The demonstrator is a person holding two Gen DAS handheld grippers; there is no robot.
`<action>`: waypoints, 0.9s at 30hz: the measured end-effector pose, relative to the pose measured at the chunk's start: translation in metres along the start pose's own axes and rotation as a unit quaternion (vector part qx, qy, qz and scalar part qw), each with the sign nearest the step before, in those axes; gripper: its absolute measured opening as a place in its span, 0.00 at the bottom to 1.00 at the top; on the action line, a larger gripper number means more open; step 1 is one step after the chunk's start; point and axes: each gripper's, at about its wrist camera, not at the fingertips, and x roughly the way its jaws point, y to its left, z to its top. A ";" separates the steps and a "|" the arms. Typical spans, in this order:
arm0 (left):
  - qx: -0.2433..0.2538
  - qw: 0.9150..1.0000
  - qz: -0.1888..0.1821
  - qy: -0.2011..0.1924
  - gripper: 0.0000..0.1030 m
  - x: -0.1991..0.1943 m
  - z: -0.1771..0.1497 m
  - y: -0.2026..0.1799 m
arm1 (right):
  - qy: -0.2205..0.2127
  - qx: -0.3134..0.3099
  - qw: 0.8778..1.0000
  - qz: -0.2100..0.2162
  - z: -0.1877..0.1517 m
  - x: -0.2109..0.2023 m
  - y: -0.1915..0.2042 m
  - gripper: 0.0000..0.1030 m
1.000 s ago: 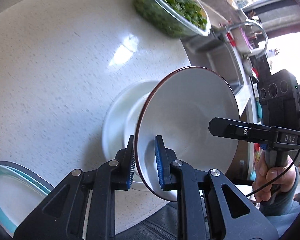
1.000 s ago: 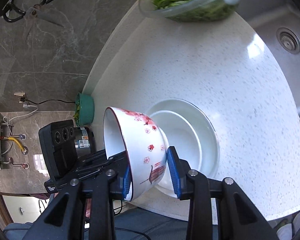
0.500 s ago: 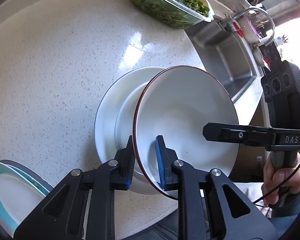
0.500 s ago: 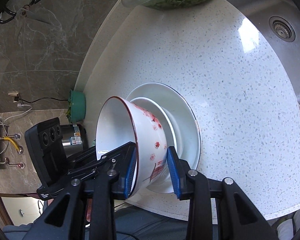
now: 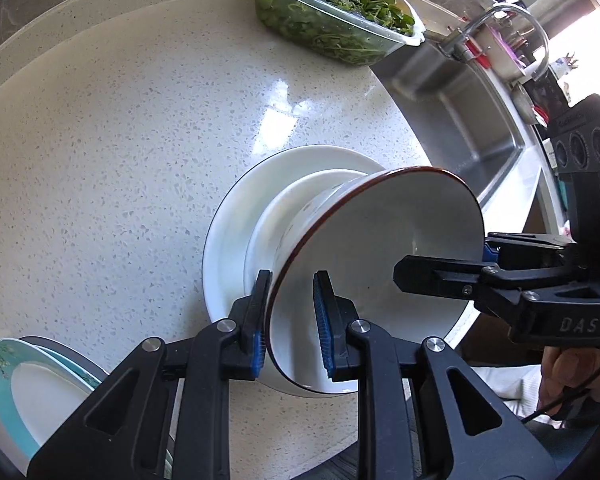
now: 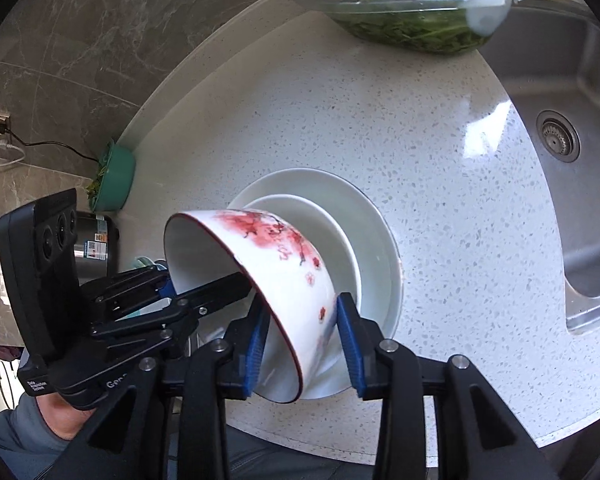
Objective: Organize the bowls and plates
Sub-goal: 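Carry the red-floral bowl onto the white bowl stack and lower it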
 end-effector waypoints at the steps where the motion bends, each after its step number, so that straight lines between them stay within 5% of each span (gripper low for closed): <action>1: 0.000 1.000 0.000 -0.001 0.19 0.000 0.000 0.000 | 0.001 -0.002 1.000 -0.002 0.001 0.001 0.000 0.38; 22: -0.016 1.000 -0.005 -0.016 0.19 -0.005 -0.005 0.004 | -0.029 0.017 0.999 -0.008 -0.003 -0.007 0.006 0.47; 27: -0.013 1.000 -0.004 -0.019 0.19 -0.004 -0.004 0.000 | -0.042 -0.055 0.994 -0.087 -0.007 -0.008 0.026 0.48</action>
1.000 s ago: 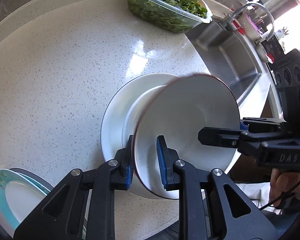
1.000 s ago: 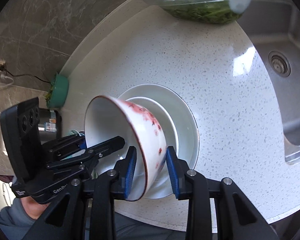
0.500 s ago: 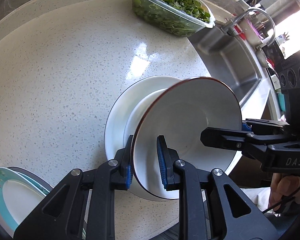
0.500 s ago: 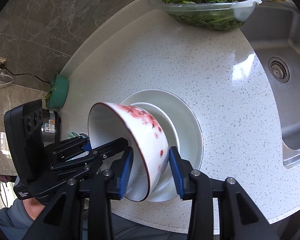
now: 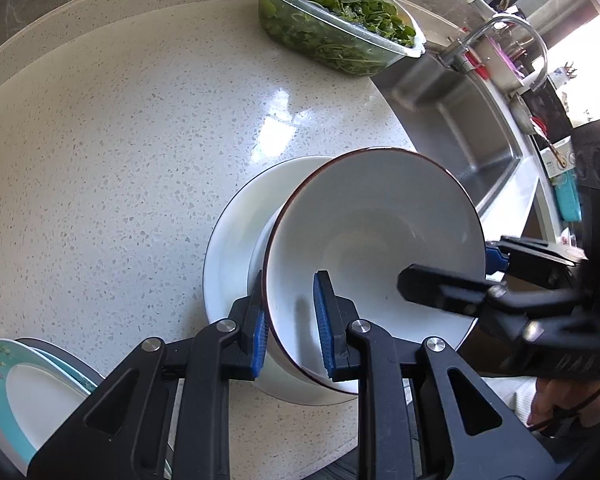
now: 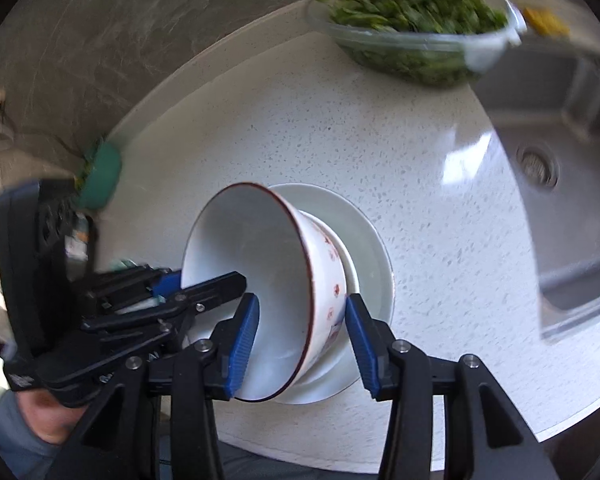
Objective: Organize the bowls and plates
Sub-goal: 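Carry the red-floral bowl onto the white bowl stack and lower it, then open both grippers and lift them off the bowl stack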
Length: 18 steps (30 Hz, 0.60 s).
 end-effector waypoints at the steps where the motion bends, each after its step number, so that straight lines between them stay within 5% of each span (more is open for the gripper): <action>1: 0.002 1.000 0.000 -0.001 0.20 0.000 0.000 0.000 | -0.003 -0.017 1.000 -0.021 0.000 0.000 0.005 0.52; 9: -0.004 1.000 -0.005 -0.006 0.24 -0.001 0.001 0.001 | -0.010 -0.029 0.999 -0.027 -0.003 -0.002 0.011 0.54; 15: 0.010 1.000 -0.008 -0.017 0.56 -0.003 -0.002 -0.005 | -0.028 0.006 1.000 0.006 0.005 -0.009 -0.008 0.54; 18: 0.008 1.000 -0.010 -0.025 0.62 -0.005 -0.001 -0.004 | -0.036 0.006 0.999 -0.001 0.005 -0.013 -0.014 0.53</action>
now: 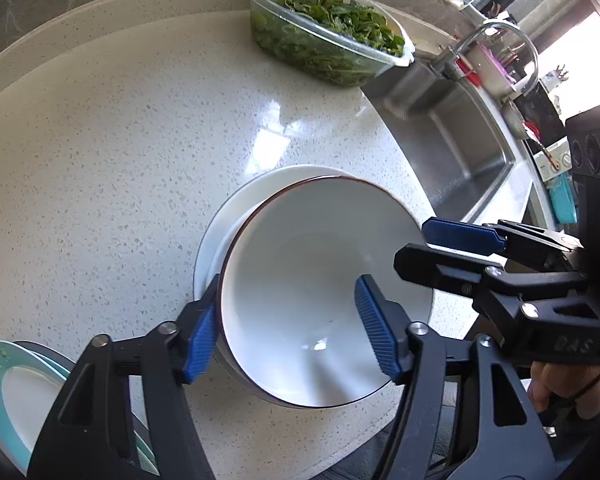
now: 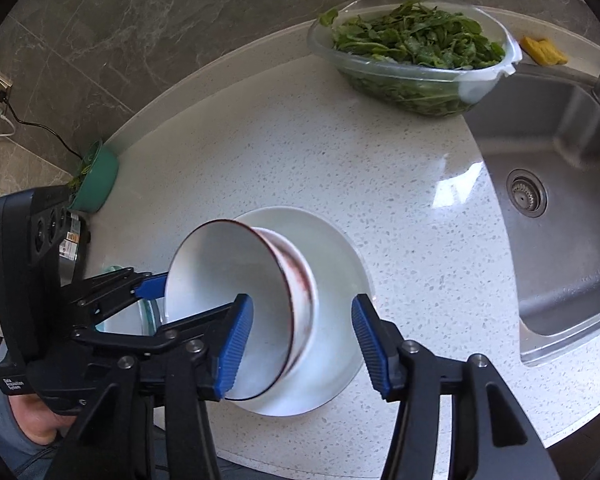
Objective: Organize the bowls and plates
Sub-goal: 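Open both grippers and lift them off the bowl stack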
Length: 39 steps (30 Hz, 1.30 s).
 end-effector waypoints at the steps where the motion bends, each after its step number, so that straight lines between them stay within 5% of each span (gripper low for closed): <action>1: 0.005 1.000 0.005 -0.001 0.62 0.000 0.001 -0.001 | 0.002 -0.004 1.000 -0.002 0.000 0.002 0.000 0.51; 4: 0.011 1.000 -0.010 -0.004 0.79 -0.001 0.001 -0.004 | 0.013 -0.010 1.000 -0.013 -0.001 0.010 -0.007 0.25; 8: 0.012 1.000 -0.014 -0.007 0.81 -0.002 0.001 -0.005 | 0.017 -0.019 1.000 -0.004 -0.004 0.016 -0.003 0.15; 14: 0.015 1.000 -0.021 -0.008 0.88 -0.006 0.003 -0.005 | 0.018 -0.028 0.999 -0.006 -0.007 0.016 0.002 0.12; 17: 0.017 1.000 -0.021 -0.014 1.00 -0.009 0.004 -0.005 | 0.018 -0.037 0.999 -0.009 -0.005 0.014 0.004 0.11; 23: -0.013 0.999 -0.045 -0.021 1.00 -0.013 0.005 0.009 | 0.019 -0.039 0.999 -0.013 -0.001 0.016 0.005 0.11; 34: -0.045 0.996 -0.032 -0.070 1.00 -0.050 0.008 0.039 | 0.027 -0.034 0.998 -0.038 0.006 0.019 0.003 0.13; 39: -0.040 0.995 -0.038 -0.078 1.00 -0.063 0.000 0.040 | 0.031 -0.026 0.998 -0.054 0.012 0.018 0.003 0.23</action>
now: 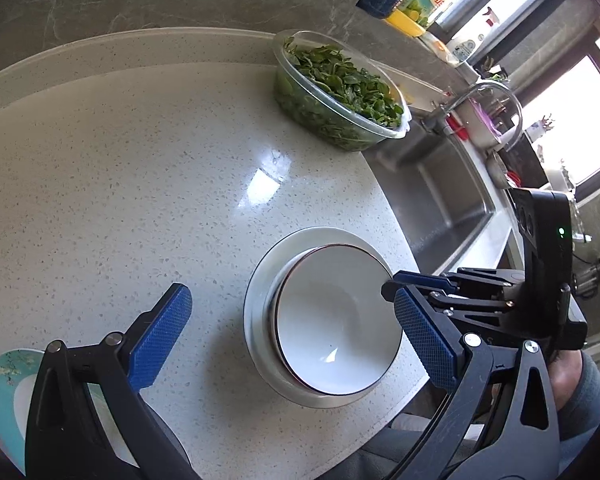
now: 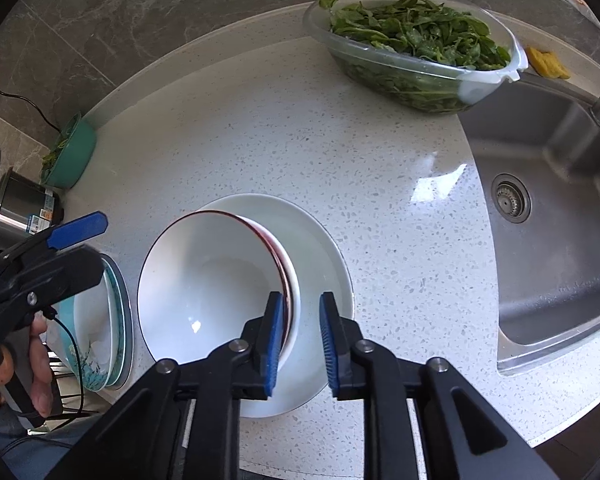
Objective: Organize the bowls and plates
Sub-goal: 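Open both grippers and lift them off the bowl stack, then grasp the rim of the nested bowl stack with both grippers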
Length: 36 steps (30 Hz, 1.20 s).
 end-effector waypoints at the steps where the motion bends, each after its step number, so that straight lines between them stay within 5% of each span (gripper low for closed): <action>1: -0.001 1.000 0.000 -0.002 1.00 -0.001 -0.001 -0.001 | 0.000 0.004 1.000 0.004 0.000 -0.001 0.000 0.25; 5: -0.015 0.999 0.021 -0.021 1.00 -0.010 -0.007 -0.007 | -0.032 0.003 0.997 0.065 0.003 -0.021 -0.005 0.63; 11: -0.058 0.991 0.078 -0.090 1.00 -0.030 -0.028 -0.017 | -0.060 -0.037 0.987 0.142 0.029 -0.043 -0.031 0.82; 17: -0.141 0.967 0.149 -0.150 1.00 -0.041 -0.076 -0.042 | -0.030 -0.121 0.971 0.204 0.037 -0.042 -0.059 0.95; 25: -0.220 0.950 0.205 -0.086 1.00 -0.020 -0.130 -0.056 | -0.014 -0.152 0.966 0.207 0.044 -0.037 -0.079 0.89; 29: -0.273 0.937 0.205 -0.081 0.98 -0.010 -0.158 -0.049 | 0.024 -0.186 0.964 0.186 0.038 -0.019 -0.070 0.80; 36: -0.320 0.920 0.209 -0.087 0.98 -0.006 -0.194 -0.031 | 0.063 -0.192 0.965 0.167 0.041 0.002 -0.065 0.79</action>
